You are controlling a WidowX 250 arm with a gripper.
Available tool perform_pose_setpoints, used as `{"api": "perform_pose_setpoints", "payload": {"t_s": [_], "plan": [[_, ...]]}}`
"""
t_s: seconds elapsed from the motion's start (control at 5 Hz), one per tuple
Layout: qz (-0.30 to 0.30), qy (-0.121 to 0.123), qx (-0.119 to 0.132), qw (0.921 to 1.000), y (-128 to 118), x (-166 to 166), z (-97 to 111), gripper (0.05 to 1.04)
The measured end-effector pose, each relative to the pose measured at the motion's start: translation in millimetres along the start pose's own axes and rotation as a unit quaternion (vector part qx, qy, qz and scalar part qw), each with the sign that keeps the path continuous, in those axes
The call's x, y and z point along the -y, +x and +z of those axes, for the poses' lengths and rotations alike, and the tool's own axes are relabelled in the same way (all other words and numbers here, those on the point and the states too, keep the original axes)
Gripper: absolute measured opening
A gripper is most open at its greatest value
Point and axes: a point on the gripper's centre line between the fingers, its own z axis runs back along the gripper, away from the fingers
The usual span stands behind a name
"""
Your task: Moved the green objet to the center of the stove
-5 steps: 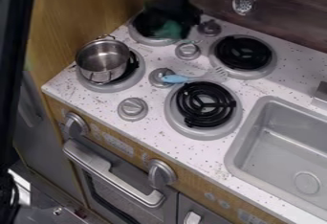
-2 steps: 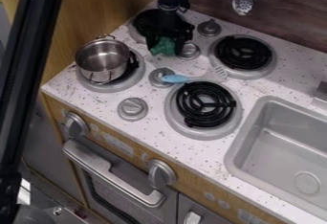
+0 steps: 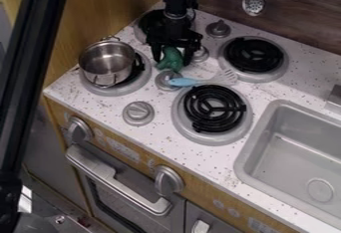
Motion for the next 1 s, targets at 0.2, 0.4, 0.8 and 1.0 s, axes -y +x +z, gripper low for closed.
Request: {"api": "perform_pose_setpoints", "payload": {"t_s": [0.2,0.4,0.8,1.0], "plan": [[0.002,-0.025,0.035,0.9991,4,2,43,1.000],[-0.022,-0.037,0.032,0.9986,-11,1,73,1.000],[-0.141,-0.048,0.048,0.9877,-54,-6,105,0.999],[-0.164,-0.010,0.065,0.9842,-73,-18,127,1.000]]}}
